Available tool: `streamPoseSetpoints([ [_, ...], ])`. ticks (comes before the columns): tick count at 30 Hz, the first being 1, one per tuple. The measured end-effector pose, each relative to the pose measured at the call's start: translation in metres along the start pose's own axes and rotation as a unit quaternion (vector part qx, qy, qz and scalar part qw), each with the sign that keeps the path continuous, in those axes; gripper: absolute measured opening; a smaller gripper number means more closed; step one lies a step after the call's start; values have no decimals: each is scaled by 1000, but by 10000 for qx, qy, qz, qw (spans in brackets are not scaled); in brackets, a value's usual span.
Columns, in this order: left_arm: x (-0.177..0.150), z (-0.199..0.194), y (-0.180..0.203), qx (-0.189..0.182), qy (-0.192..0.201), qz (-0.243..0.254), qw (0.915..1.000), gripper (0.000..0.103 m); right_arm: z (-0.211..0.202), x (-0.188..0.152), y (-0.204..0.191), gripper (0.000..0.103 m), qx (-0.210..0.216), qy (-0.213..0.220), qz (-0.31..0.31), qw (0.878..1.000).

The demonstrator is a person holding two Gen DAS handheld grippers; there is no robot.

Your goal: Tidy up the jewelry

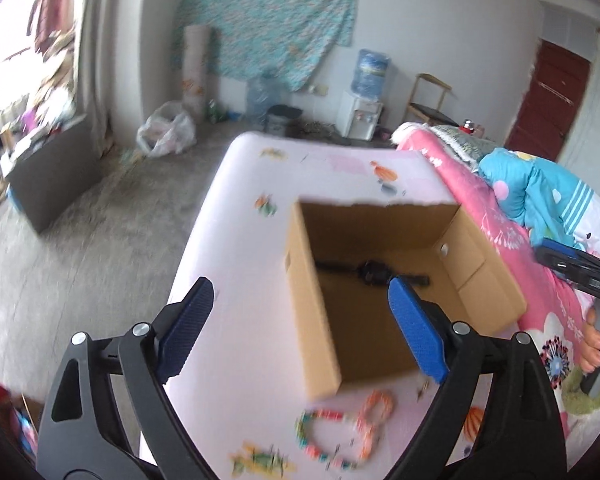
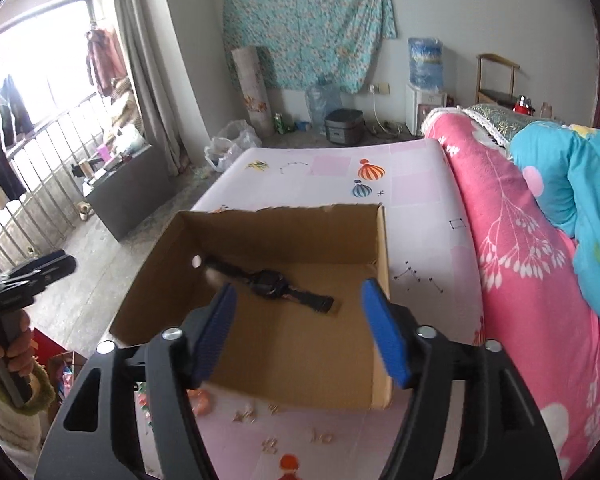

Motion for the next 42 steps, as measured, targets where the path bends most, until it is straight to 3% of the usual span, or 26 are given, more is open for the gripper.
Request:
streamPoseSetpoints([
  [4,-59,13,-19,207,-435,-143,9987,86,-9,-50,-29,66,392,-67,241,9989],
  [10,-129,38,-21,289,-863,68,9958,85,33,-140,-61,66,843,-823,938,9886],
  [14,-147,52,-14,219,-960,434,9942,76,70,-187,-82,57,1190,-1363,1507,9719],
  [17,-152,59,-7,97,-982,672,9928,66,90,-202,-94,51,1321,-1609,1666,9638],
  [20,-153,65,1,-32,-955,934,9910,55,106,-207,-102,43,1324,-1744,1751,9599],
  [27,-155,66,16,-262,-873,1260,9878,34,128,-203,-118,26,1192,-1852,1491,9640],
  [29,-157,65,18,-269,-856,1326,9871,33,132,-204,-120,17,1066,-1891,1341,9669],
  [32,-159,65,22,-327,-889,1334,9865,33,131,-203,-122,12,917,-1903,1140,9708],
  [42,-168,71,33,-441,-1059,1379,9838,33,126,-192,-107,10,705,-1857,1023,9747],
])
Point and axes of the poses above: each gripper's, at about its wrist camera, not at the fingertips, and z roughly the way its jaws point, y to its right, x to its top, the point moved 8 cm from there along z, roughly the way its jaws point, and after that the axes turned 14 degrees about x, right-handed, at the moved point
